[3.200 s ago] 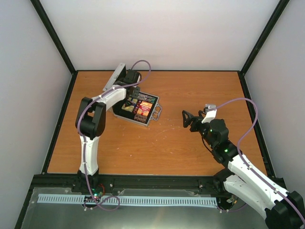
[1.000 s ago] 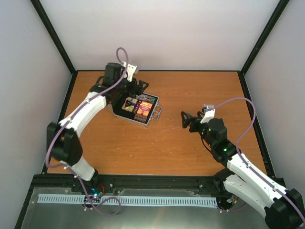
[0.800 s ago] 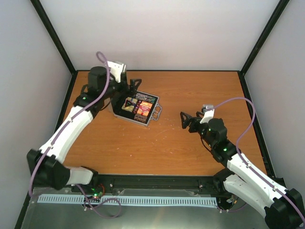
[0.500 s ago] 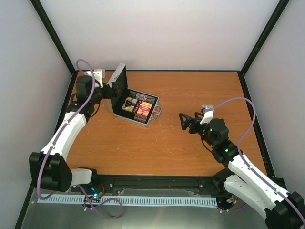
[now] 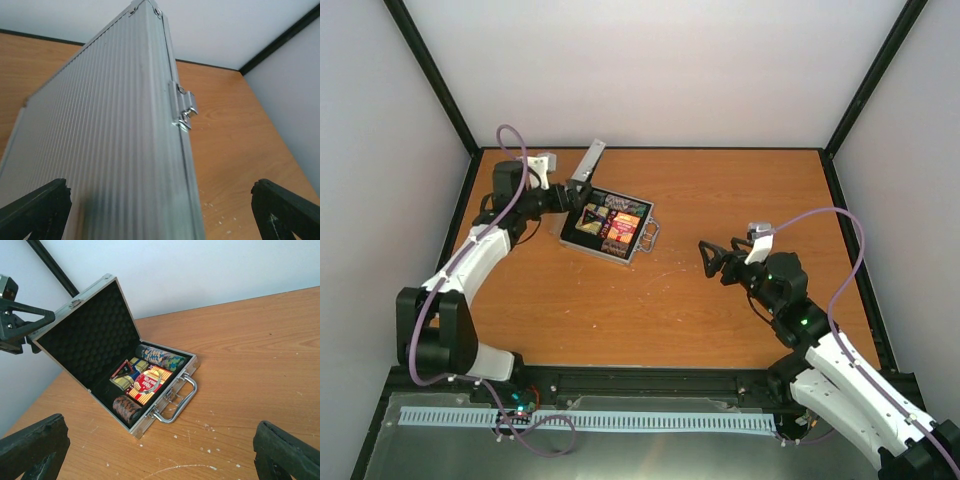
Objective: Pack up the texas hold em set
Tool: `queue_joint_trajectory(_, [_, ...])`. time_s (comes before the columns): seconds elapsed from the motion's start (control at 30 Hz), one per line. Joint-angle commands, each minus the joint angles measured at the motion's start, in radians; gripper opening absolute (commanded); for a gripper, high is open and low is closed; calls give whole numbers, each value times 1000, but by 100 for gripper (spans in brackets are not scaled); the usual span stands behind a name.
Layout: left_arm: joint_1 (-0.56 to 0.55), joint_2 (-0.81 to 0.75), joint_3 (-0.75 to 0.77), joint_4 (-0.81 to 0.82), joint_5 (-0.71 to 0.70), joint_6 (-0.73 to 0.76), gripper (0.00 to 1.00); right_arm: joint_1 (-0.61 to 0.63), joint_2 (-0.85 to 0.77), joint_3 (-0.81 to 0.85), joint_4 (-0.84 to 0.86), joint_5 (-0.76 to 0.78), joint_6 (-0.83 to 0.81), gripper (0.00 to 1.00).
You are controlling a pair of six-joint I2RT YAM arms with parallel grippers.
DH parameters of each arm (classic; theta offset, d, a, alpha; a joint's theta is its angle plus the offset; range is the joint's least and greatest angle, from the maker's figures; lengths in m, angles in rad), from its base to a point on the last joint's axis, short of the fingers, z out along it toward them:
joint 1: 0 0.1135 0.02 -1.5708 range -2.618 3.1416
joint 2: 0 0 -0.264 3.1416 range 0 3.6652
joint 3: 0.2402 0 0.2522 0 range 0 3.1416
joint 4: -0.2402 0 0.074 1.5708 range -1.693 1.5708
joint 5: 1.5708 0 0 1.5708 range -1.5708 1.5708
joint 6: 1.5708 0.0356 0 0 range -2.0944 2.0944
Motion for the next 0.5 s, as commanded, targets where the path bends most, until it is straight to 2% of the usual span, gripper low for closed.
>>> queue_joint_trajectory(0.0, [-8, 16, -23, 66, 136, -14, 100, -7, -5, 35, -21, -26, 2, 100])
queue_joint_trajectory(0.07, [-47, 27, -28, 38, 86, 3, 100, -7, 9, 42, -21, -30, 1, 100])
queue_joint_trajectory(0.13, [-138, 39, -14, -21, -57, 37, 100, -7, 26, 52, -29, -31, 4, 100])
queue_joint_trajectory(0.2, [-236, 58, -3, -39, -118, 53, 100, -7, 34, 58, -32, -29, 11, 100])
queue_joint_trajectory(0.33, [-374, 87, -31, 15, -70, 24, 100, -7, 32, 55, -30, -31, 25, 100])
queue_joint_trajectory(0.47, [-410, 54, -29, -18, -52, 51, 100, -7, 36, 50, -28, -13, 20, 100])
